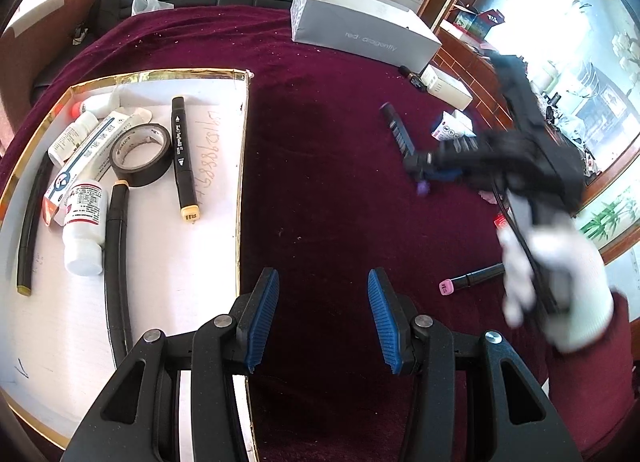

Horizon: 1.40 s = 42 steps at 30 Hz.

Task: Organize objects
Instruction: 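Pass the purple-capped marker to the left gripper while the right gripper reaches for the pink-capped marker, then grasp the pink-capped black marker with the right gripper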

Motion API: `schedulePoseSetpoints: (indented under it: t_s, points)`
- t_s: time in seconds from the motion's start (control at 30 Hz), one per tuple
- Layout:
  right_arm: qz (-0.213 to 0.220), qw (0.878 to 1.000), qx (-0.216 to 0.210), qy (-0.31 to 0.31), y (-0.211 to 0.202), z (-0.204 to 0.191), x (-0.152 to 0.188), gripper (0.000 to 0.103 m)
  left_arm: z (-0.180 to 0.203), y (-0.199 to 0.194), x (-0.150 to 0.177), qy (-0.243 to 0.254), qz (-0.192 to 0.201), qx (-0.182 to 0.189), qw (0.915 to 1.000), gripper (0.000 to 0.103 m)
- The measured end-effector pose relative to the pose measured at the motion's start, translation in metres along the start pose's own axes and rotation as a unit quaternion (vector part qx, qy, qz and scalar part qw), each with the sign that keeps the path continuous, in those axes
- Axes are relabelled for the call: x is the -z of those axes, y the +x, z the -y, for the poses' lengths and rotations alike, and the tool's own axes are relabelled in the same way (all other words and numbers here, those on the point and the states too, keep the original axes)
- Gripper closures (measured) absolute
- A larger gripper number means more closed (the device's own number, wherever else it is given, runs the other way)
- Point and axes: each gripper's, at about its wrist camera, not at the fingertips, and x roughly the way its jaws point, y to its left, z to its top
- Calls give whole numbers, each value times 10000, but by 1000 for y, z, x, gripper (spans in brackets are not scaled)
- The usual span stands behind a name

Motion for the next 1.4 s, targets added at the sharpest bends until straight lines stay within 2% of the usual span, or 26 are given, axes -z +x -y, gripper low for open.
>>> schedulePoseSetpoints:
  t_s: [0.13,0.2,0.23,0.37,0.43,0.57,0.67,0.73,0.77,0.8,0.83,0.87,0.93,1.17,1.27,1.4]
  points:
    - [-556,9957,-650,-359,-7,-25,51,90,2,0,1,65,-41,-16,10000,62]
    - [-461,9935,-1003,-292,-23,-22,65,89,5,0,1,173,-37,-79,9998,62]
    - [-303,9933,-1083,-259,-35,-17,68,85,6,1,0,221,-36,-114,9997,62]
    - [562,9958,-719,-122,-89,18,83,55,15,10,-5,363,-106,-181,9991,63]
    - [691,9955,-651,35,-102,34,90,54,21,20,-10,405,-188,-191,9988,63]
    - [629,9949,-652,449,-111,71,107,54,38,43,-20,502,-301,-400,9975,63]
    - [532,9932,-737,723,-110,82,122,54,49,64,-28,575,-378,-671,9954,63]
    - [481,9912,-875,865,-104,83,121,54,50,76,-32,513,-461,-700,9952,63]
    - [463,9907,-910,898,-103,84,123,54,52,75,-33,588,-354,-729,9950,63]
    - [424,9902,-943,934,-101,86,125,54,55,77,-34,679,-369,-712,9945,64]
    - [385,9903,-935,953,-93,81,121,54,56,77,-33,720,-349,-710,9943,72]
    - [353,9905,-905,969,-88,81,120,54,55,76,-31,737,-336,-667,9945,85]
    - [318,9908,-844,1008,-82,79,116,54,51,73,-28,772,-349,-622,9945,92]
    - [404,9961,-227,756,-63,56,87,52,39,63,-21,699,-384,-521,9954,92]
    - [403,9979,88,501,-55,40,78,52,41,64,-21,661,-358,-581,9955,92]
    - [473,9972,568,112,-49,22,84,52,48,65,-15,816,-202,-782,9934,90]
